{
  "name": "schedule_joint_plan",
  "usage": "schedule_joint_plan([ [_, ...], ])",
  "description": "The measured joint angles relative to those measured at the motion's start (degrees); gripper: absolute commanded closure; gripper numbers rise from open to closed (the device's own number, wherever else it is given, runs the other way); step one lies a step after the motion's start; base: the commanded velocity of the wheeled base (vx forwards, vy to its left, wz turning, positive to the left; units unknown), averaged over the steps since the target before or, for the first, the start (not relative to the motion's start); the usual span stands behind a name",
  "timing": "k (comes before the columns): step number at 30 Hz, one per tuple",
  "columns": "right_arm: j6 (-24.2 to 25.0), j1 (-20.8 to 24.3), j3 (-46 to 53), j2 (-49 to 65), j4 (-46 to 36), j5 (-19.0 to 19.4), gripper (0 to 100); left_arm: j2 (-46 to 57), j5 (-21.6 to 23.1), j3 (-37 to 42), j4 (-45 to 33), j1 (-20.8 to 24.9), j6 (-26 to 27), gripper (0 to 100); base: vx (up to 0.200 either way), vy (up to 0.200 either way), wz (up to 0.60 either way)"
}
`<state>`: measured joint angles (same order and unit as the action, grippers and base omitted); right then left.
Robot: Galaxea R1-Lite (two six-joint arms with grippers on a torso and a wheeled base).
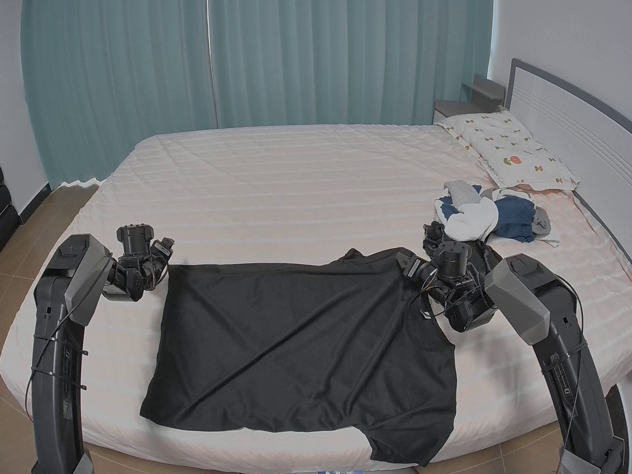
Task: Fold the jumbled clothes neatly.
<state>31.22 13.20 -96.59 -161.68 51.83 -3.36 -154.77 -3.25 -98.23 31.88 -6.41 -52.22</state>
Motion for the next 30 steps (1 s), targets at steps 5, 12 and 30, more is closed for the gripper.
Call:
schedule_joint_plan([
  [5,-0.18,-1.05,3.45,1.82,1.05,0.17,0,0.63,0.02,1.6,0.04,-0.15,-0.35,0,0.0,0.0,0.0],
  [12,-0.1,-2.66,19.05,10.89,2.24,2.99,0,4.11,0.61,6.72,0.22,-0.55,-0.99,0,0.0,0.0,0.0],
  [30,0.55,-2.4,67.78,32.74,17.1,10.95,0,21.46,12.58,42.72,2.88,-1.22,-0.99,0,-0.067,0.0,0.0],
])
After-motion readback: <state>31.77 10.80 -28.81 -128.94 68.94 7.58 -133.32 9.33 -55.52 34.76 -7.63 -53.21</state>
